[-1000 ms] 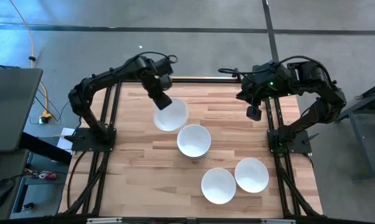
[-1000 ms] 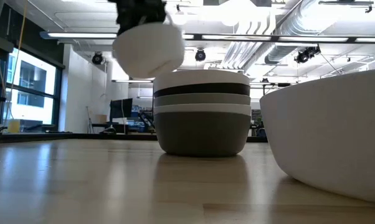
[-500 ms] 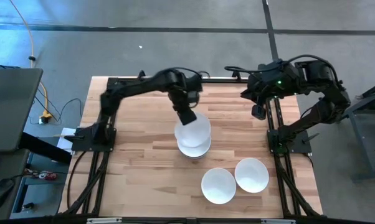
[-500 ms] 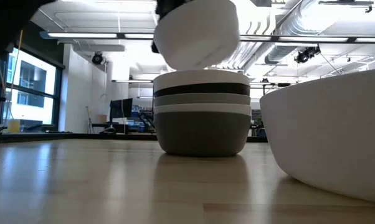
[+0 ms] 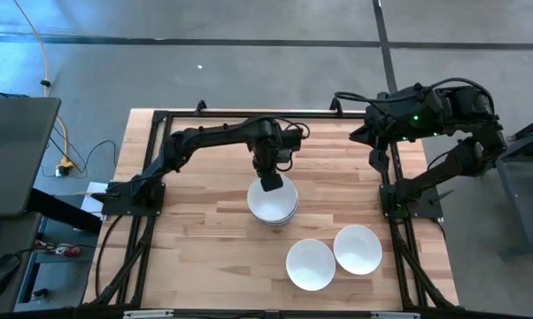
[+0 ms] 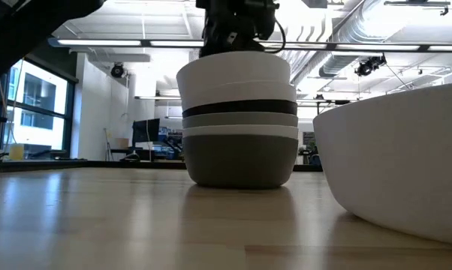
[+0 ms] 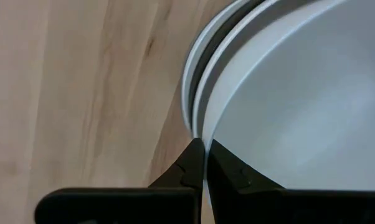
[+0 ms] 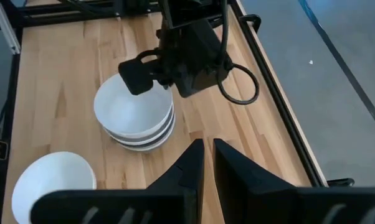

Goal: Nest bowls inside each other
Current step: Stack the white bowl on top of the white bowl

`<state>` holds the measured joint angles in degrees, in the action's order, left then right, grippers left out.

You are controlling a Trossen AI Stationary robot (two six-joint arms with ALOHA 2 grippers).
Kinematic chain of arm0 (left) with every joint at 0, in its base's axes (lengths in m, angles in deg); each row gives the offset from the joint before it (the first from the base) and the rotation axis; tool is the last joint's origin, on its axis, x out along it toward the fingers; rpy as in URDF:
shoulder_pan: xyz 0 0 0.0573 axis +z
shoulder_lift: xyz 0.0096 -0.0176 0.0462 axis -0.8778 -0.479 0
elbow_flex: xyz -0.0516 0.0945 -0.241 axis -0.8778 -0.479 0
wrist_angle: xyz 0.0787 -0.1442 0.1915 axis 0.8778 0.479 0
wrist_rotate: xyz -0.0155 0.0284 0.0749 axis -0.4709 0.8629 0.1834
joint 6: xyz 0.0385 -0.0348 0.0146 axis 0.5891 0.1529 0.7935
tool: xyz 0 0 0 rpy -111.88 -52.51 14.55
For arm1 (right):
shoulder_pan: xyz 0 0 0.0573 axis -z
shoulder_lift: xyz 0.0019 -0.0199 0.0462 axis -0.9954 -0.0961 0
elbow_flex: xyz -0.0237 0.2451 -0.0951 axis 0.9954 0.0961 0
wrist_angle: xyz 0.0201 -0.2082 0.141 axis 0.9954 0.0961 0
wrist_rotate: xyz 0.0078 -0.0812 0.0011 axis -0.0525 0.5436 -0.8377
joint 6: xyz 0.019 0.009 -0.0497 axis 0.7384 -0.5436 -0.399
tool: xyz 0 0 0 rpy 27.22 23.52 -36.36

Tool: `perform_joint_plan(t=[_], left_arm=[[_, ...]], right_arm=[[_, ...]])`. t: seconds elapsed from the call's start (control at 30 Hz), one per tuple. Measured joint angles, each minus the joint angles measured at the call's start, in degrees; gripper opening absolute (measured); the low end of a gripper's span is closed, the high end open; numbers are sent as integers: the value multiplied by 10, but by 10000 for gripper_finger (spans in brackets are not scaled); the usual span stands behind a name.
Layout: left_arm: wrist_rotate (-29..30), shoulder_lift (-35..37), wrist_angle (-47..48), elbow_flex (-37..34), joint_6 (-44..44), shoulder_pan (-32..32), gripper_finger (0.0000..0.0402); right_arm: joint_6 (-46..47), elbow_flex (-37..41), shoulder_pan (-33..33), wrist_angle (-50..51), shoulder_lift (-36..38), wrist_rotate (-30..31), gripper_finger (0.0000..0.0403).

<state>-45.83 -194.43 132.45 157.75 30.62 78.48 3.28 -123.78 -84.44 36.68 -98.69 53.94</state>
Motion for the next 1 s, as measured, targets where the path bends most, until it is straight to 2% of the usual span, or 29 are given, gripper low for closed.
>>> perform_joint_plan(t=[0.7, 1.0], left_arm=[[15, -1, -19, 0, -25, -11, 0], [20, -1, 2, 0, -41, -14, 0]], right_arm=[[0, 0, -9, 0, 0, 10, 23], [1, 0, -9, 0, 0, 10, 23]])
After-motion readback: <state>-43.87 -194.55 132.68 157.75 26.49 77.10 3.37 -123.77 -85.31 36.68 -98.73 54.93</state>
